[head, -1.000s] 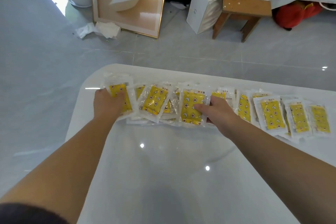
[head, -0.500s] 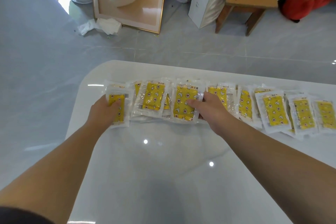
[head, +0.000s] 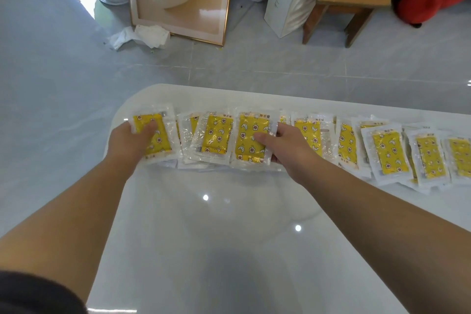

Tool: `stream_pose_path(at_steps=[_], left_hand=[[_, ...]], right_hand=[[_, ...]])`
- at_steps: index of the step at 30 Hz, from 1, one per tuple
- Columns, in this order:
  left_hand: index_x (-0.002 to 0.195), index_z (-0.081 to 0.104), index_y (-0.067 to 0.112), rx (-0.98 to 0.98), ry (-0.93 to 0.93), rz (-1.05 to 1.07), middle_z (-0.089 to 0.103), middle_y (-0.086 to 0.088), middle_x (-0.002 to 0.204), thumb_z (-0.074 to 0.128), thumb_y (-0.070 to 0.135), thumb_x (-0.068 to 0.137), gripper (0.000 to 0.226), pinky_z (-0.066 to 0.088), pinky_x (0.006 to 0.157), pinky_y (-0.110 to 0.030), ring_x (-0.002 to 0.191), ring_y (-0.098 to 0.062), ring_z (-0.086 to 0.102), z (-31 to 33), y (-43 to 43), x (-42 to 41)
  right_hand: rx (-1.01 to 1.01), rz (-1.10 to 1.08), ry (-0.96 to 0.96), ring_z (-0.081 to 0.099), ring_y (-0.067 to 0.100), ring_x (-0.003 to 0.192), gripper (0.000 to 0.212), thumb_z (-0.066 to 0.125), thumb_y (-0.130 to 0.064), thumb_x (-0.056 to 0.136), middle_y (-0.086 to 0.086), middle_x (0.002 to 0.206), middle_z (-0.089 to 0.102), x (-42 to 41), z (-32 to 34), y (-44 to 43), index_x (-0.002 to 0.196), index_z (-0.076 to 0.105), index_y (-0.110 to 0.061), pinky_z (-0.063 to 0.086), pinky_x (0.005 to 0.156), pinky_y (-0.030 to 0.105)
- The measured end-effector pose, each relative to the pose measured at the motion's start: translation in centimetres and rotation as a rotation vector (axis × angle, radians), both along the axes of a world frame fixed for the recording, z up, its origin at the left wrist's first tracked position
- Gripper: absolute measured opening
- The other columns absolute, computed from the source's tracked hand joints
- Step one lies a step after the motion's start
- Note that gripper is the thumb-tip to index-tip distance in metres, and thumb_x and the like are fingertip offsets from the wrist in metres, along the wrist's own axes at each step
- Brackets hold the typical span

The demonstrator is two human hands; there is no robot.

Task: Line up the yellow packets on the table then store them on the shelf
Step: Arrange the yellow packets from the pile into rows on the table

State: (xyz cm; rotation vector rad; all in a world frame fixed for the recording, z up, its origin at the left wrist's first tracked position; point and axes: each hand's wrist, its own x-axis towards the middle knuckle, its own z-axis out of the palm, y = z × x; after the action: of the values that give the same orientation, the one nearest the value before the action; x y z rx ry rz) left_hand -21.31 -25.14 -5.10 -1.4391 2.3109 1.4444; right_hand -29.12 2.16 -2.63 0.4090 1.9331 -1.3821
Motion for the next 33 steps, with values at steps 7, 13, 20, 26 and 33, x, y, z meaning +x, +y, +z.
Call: stream_pose_path(at_steps=[7,13,20,26,33], left_hand=[[0.106,0.058,0.012,-0.253,-0.237,-0.206,0.062,-0.004,0.097,0.072,0.03,0.084,0.032,0.04,0.075,-0.03,0.086,-0.021,0.053,-3.0,0.2,-1.2],[0.109,0.055,0.014,-0.338,-0.297,-0.179,0.061,-0.009,0.107,0.07,0.028,0.085,0.032,0.045,0.075,-0.035,0.094,-0.026,0.057,-3.8,-0.3,0.6],[0.131,0.053,0.024,-0.308,-0.207,-0.438,0.045,-0.01,0.135,0.066,0.022,0.086,0.047,0.045,0.097,-0.046,0.117,-0.031,0.049,-3.7,0.2,-0.8],[0.152,0.019,0.031,-0.505,-0.099,-0.728,0.005,-0.006,0.161,0.039,0.052,0.096,0.063,0.022,0.112,-0.053,0.147,-0.032,0.007,-2.0,5.0,-1.3],[0.149,-0.017,0.039,-0.62,-0.254,-0.981,-0.018,-0.001,0.16,0.004,0.068,0.085,0.073,0.011,0.114,-0.062,0.147,-0.033,-0.013,-4.7,8.9,-1.0]], right_hand=[[0.025,0.084,0.011,0.054,0.025,0.076,0.02,0.063,-0.016,0.091,0.014,0.083,0.056,-0.5,-1.3,-2.7,0.097,0.061,0.002,0.052,0.067,0.04],[0.018,0.137,0.024,0.068,0.024,0.072,0.015,0.071,-0.014,0.085,0.009,0.077,0.066,0.2,-2.3,-7.7,0.073,0.062,-0.014,0.059,0.078,0.044],[0.596,0.607,0.364,0.057,0.022,0.071,0.036,0.062,-0.046,0.09,-0.002,0.067,0.052,-0.5,-2.3,-10.3,0.073,0.049,-0.017,0.037,0.053,0.028],[0.851,0.757,0.878,0.04,0.03,0.13,0.042,0.04,-0.044,0.097,0.007,0.141,0.042,0.7,-1.9,-5.1,0.133,0.044,-0.021,0.034,0.101,0.049],[0.99,0.852,0.613,-0.025,0.032,0.145,0.068,0.005,-0.06,0.096,0.001,0.159,-0.024,1.4,-5.2,0.9,0.153,-0.014,-0.027,-0.007,0.113,0.065]])
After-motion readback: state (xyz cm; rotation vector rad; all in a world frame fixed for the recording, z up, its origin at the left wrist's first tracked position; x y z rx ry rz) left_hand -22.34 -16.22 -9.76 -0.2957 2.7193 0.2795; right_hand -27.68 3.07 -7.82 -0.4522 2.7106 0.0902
